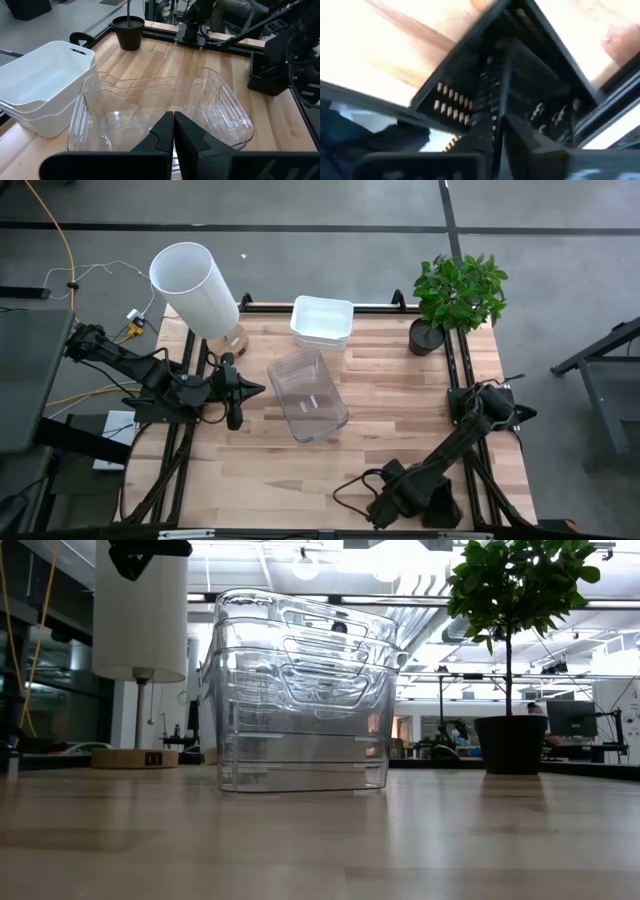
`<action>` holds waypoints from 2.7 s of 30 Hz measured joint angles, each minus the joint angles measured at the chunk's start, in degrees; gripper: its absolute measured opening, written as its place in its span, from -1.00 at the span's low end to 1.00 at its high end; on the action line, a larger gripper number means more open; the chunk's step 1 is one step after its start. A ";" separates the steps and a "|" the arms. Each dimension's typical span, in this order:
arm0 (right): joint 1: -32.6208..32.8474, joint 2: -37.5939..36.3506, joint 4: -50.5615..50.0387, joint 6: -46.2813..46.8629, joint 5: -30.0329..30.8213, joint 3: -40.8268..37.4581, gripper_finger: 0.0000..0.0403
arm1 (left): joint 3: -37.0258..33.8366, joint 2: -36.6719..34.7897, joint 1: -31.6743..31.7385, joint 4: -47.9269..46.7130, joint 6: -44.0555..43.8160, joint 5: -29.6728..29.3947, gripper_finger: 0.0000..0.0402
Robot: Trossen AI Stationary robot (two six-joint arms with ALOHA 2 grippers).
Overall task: Stack baskets by color
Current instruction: Stack the top black bin on top of the bottom black bins, then return to Home Position
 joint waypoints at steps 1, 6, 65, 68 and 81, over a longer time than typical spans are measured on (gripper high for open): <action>0.00 -0.02 -0.70 -0.64 -0.11 0.45 -0.92 | 0.00 0.00 0.02 0.01 0.02 -0.01 -1.00; 0.00 0.00 -5.80 -1.58 -0.09 3.77 -0.89 | 0.00 0.00 0.02 0.02 -0.11 0.00 -1.00; 26.47 -2.54 1.30 -43.92 44.51 -7.26 -0.99 | 0.00 -0.02 -0.01 5.07 -5.57 -0.35 -1.00; 25.94 -2.54 1.25 -43.48 44.77 -7.26 -0.96 | 0.00 -0.02 0.00 5.01 -5.56 -0.26 -1.00; 22.77 -2.54 -1.12 -41.14 41.97 -7.15 -0.21 | 0.00 -0.02 -0.01 4.92 -5.61 -0.20 -1.00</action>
